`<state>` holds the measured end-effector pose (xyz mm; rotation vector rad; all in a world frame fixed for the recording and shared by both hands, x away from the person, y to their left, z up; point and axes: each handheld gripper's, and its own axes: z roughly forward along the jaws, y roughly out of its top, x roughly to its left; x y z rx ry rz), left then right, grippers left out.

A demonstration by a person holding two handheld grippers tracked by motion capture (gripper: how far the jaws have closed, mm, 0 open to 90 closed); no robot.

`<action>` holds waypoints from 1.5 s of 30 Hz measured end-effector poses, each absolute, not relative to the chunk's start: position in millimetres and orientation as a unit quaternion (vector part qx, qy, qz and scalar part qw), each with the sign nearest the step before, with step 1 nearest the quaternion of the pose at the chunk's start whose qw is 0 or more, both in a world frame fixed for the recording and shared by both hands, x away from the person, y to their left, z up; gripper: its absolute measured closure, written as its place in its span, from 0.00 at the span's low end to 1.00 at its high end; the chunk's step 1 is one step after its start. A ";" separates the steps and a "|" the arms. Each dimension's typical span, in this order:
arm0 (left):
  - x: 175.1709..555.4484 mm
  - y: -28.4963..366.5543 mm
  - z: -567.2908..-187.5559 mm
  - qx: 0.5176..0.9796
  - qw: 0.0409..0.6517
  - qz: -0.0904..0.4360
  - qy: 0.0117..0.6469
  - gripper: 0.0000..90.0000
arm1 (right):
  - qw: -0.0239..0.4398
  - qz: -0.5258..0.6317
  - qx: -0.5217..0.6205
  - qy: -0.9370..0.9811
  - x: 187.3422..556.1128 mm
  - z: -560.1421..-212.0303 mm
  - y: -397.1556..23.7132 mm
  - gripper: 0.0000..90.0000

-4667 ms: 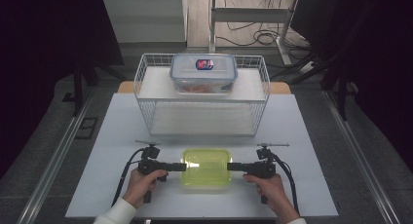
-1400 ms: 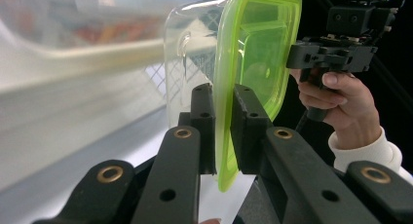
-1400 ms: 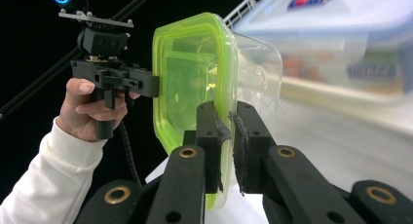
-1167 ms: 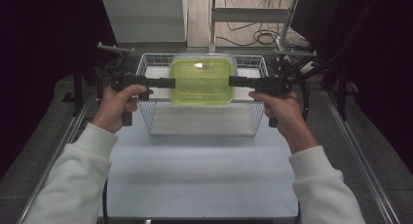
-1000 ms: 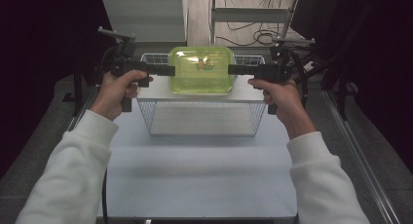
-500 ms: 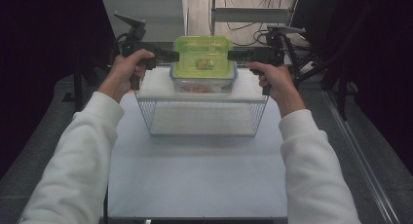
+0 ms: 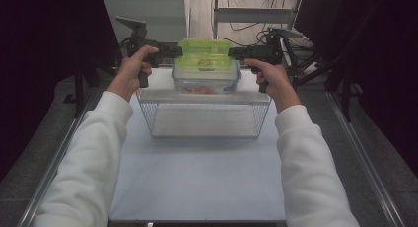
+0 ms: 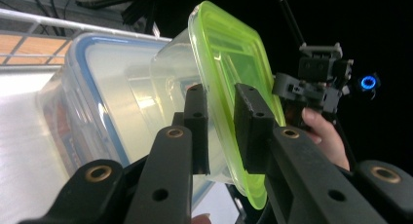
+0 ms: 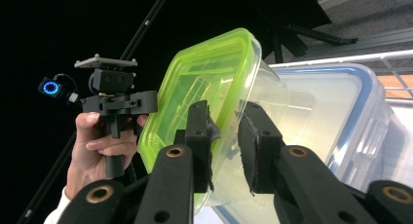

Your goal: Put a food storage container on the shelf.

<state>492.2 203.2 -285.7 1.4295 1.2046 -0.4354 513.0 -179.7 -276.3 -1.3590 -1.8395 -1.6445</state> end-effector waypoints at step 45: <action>304.4 217.0 -338.9 0.715 0.560 0.042 0.415 0.26 | -0.036 -0.542 -0.334 -0.771 358.5 -302.5 -224.7 0.40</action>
